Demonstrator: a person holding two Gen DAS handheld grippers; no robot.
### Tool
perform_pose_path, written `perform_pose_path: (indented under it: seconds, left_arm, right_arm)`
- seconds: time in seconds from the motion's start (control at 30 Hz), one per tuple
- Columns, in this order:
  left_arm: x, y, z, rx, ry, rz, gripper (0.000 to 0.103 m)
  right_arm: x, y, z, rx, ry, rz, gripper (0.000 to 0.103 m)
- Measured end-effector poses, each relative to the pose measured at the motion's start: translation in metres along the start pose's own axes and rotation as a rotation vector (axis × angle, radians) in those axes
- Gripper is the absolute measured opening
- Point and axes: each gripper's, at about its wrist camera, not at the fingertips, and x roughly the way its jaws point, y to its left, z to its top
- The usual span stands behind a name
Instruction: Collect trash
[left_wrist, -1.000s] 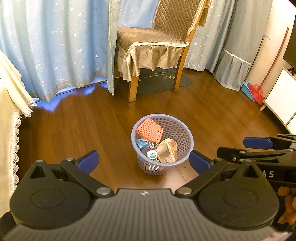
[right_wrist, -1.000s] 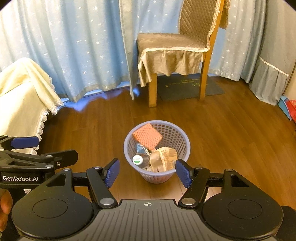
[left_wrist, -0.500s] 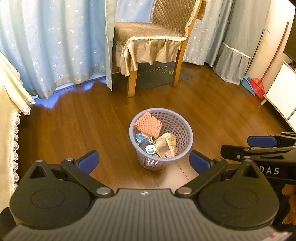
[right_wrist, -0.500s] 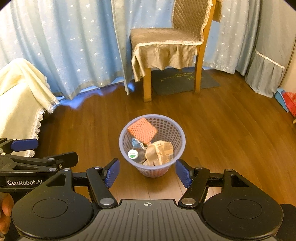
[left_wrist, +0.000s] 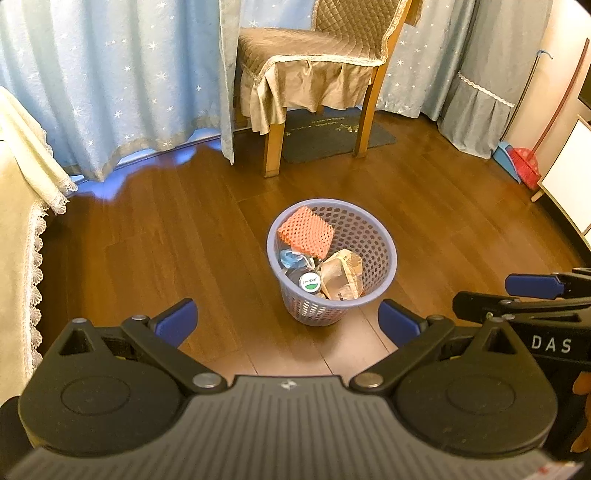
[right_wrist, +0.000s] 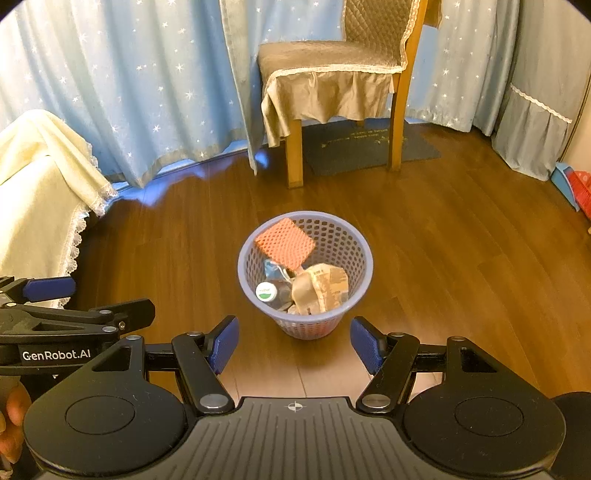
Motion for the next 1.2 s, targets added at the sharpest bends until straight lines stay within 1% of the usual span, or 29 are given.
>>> perform_pose_path:
  seconds: [0.23, 1.2]
  left_arm:
    - [0.005, -0.003, -0.001, -0.001, 0.019, -0.002, 0.102]
    - [0.005, 0.008, -0.009, -0.045, 0.058, 0.06, 0.102]
  right_arm:
    - [0.002, -0.002, -0.003, 0.011, 0.008, 0.0, 0.064]
    - [0.018, 0.005, -0.007, -0.008, 0.05, 0.019, 0.064]
